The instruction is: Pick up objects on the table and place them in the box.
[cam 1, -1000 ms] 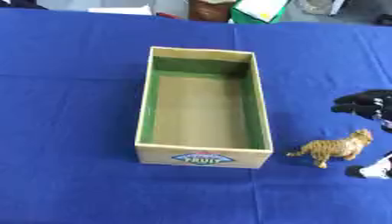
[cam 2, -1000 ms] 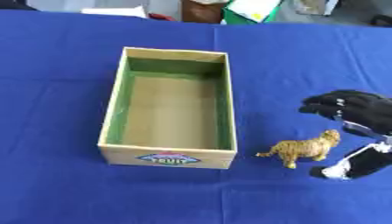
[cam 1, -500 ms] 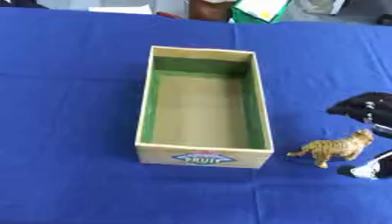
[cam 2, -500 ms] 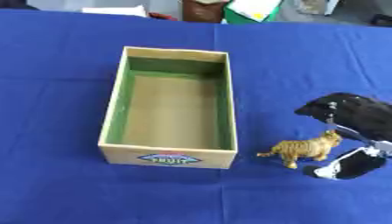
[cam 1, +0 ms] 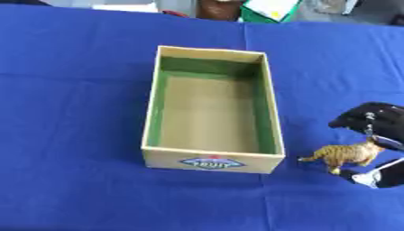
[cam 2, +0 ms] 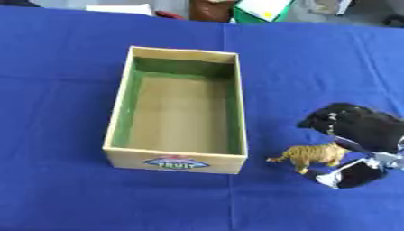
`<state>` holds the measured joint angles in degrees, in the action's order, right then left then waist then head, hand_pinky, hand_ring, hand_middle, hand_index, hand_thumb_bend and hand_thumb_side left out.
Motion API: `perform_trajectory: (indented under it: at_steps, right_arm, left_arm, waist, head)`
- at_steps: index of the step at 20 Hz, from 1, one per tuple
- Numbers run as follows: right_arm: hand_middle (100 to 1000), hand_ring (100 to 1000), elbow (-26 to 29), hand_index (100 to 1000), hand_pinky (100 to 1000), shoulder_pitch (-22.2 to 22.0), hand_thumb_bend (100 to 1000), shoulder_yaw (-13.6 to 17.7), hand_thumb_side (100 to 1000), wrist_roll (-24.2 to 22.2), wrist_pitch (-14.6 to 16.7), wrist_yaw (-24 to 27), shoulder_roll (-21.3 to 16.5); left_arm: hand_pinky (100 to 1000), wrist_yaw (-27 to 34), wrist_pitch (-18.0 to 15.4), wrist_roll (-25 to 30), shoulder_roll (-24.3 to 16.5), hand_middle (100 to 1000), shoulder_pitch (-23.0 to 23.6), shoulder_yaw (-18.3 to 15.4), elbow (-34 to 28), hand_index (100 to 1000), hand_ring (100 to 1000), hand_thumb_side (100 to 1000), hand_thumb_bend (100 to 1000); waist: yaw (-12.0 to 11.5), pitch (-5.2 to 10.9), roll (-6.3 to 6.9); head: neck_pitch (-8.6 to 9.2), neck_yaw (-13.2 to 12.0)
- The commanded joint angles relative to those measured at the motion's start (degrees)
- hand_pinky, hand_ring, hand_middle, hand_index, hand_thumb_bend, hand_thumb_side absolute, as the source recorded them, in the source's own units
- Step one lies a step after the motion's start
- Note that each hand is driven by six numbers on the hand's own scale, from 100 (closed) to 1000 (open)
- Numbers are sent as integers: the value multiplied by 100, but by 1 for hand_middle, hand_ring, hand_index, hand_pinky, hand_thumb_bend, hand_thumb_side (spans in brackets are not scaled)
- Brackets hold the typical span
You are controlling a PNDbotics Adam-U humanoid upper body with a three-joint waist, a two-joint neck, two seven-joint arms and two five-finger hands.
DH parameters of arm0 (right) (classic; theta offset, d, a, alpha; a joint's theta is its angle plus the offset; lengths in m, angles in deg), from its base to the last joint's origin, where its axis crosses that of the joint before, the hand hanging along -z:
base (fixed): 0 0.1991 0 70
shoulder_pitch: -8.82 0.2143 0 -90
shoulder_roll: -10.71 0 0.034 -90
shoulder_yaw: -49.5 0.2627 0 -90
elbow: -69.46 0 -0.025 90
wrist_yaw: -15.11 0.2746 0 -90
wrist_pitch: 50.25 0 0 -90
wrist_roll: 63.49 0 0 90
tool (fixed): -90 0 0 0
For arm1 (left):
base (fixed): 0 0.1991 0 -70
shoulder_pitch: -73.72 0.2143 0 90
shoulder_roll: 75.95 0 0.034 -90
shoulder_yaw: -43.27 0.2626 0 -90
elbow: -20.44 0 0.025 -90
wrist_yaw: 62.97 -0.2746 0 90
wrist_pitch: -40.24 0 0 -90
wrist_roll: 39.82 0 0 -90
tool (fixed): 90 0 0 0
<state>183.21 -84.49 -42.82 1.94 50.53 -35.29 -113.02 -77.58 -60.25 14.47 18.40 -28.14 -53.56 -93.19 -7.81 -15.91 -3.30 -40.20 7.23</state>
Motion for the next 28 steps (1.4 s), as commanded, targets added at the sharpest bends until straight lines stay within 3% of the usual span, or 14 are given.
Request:
perform_trajectory:
  at_steps: [1,8,20,24,28]
  right_arm:
    - [827,902,84,922,936,25,329,40,606,-125,-39,85,-211]
    - [809,907,-21,908,938,39,235,5,587,-432,-164,127,-226]
    - [827,919,-449,953,943,153,176,-20,575,-847,-251,6,-226]
    - [781,899,-483,875,933,202,151,-31,581,-792,-236,24,-202]
    - [629,851,-440,740,907,241,100,-29,577,-527,-202,119,-176]
  left_arm:
    - [491,-4,-9,33,-79,529,-70,4,-95,678,553,465,100]
    - [492,-4,-10,54,-72,529,-65,8,-95,678,553,464,100]
    - [492,5,-19,70,-64,530,-68,12,-95,678,554,465,100]
    - [492,12,-22,69,-60,530,-72,13,-95,678,555,466,100]
    - [492,15,-22,74,-52,530,-71,15,-95,678,555,465,100]
  waist:
    - [1,73,11]
    - [-8,66,24]
    - [-30,62,32]
    - [-44,58,34]
    - [-48,55,36]
  head:
    - [59,19]
    - [74,35]
    - [98,64]
    - [96,75]
    - [84,78]
